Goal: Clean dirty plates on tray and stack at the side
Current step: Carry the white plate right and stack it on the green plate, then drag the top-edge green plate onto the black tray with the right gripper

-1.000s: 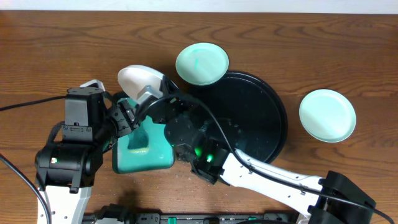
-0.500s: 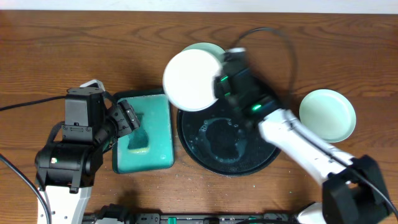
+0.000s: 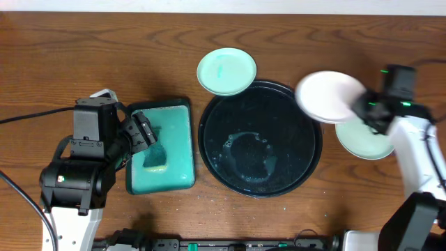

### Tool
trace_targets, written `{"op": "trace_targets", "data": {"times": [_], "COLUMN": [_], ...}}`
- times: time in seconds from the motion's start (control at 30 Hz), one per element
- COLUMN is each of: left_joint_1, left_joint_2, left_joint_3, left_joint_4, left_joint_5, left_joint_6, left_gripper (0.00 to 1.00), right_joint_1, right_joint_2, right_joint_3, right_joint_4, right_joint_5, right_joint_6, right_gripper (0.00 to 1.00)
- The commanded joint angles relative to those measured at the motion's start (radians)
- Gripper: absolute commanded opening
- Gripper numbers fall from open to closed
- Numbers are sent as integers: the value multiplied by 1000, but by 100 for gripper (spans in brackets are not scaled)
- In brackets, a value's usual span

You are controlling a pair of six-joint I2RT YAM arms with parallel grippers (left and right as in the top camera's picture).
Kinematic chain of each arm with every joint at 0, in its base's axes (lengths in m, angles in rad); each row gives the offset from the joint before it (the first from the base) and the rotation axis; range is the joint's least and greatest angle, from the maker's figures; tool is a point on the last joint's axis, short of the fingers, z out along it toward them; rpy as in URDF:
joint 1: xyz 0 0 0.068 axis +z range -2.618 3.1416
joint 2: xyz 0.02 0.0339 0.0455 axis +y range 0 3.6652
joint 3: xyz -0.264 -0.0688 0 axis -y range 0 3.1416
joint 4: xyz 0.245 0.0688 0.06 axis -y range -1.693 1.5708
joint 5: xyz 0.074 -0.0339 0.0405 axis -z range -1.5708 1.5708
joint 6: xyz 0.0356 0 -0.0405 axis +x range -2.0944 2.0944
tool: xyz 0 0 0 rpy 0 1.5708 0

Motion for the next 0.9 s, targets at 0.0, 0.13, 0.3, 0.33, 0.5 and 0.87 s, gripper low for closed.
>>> {"op": "trace_targets", "data": {"times": [0.0, 0.13, 0.3, 0.33, 0.5, 0.87], "left_joint_1": [5, 5, 5, 5, 5, 5], "left_joint_2": [1, 1, 1, 1, 1, 1], "left_joint_3": [12, 12, 12, 12, 12, 12], "left_joint_4": [-2, -2, -2, -2, -2, -2], "left_joint_5": [-2, -2, -2, -2, -2, -2], "left_joint_6": [2, 2, 2, 2, 2, 2], "left_gripper": [81, 81, 81, 82, 81, 81], "right_joint_1": [-146, -259, -289, -285, -264, -60], "right_joint_2": [19, 46, 82, 87, 91, 89], "right_joint_3": [5, -1, -1, -2, -2, -1], "right_joint_4": [-25, -31, -45, -48, -73, 72], "right_joint_5": [48, 51, 51, 54, 54, -478], "right_joint_6": [33, 33, 14, 5, -2, -357], "right_gripper": [1, 1, 1, 3, 17, 29]}}
